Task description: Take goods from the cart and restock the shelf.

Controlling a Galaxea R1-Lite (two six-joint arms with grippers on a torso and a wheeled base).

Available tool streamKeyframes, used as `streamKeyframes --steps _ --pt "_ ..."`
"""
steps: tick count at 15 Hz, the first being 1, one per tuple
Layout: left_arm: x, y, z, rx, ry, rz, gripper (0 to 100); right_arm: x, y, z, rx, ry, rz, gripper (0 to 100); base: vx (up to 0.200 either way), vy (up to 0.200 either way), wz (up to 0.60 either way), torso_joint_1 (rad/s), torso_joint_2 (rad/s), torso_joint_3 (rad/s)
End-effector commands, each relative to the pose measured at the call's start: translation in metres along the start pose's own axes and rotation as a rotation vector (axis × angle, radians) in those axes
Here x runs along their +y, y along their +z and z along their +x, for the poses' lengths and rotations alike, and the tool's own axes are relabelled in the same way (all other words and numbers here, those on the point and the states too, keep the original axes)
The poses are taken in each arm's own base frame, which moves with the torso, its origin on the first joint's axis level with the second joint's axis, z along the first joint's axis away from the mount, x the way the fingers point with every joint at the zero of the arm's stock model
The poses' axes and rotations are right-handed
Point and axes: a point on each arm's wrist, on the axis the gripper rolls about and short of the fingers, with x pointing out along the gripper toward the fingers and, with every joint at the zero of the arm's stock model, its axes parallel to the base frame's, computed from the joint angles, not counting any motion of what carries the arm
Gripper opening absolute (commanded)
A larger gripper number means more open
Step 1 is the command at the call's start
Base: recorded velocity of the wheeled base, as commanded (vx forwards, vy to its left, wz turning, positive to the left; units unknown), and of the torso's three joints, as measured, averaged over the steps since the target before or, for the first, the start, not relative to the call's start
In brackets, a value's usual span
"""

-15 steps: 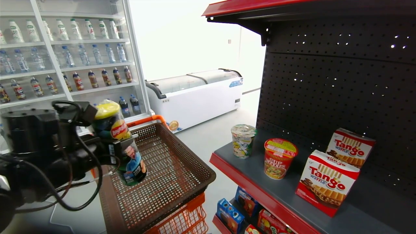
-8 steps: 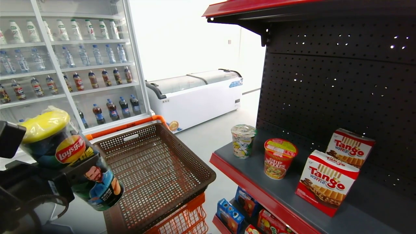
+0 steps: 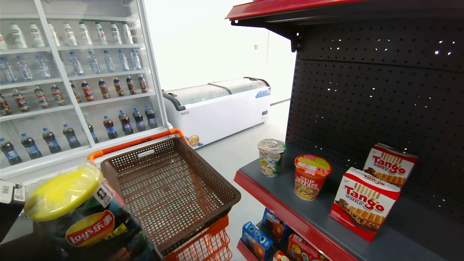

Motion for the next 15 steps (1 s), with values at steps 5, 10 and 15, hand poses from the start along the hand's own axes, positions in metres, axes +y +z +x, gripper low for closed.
streamKeyframes --steps 5,10,15 --pt "0.025 0.033 0.053 0.036 -0.191 -0.033 0 0.0 0.0 0.0 0.002 0.0 0.0 100 0.0 0.0 0.0 0.0 0.0 0.0" --pt "0.032 0.045 0.094 0.05 -0.321 -0.031 0 0.0 0.0 0.0 0.002 0.0 0.0 100 0.0 0.0 0.0 0.0 0.0 0.0" --pt "0.028 0.036 0.114 0.1 -0.409 -0.052 0 0.0 0.0 0.0 0.002 0.0 0.0 100 0.0 0.0 0.0 0.0 0.0 0.0"
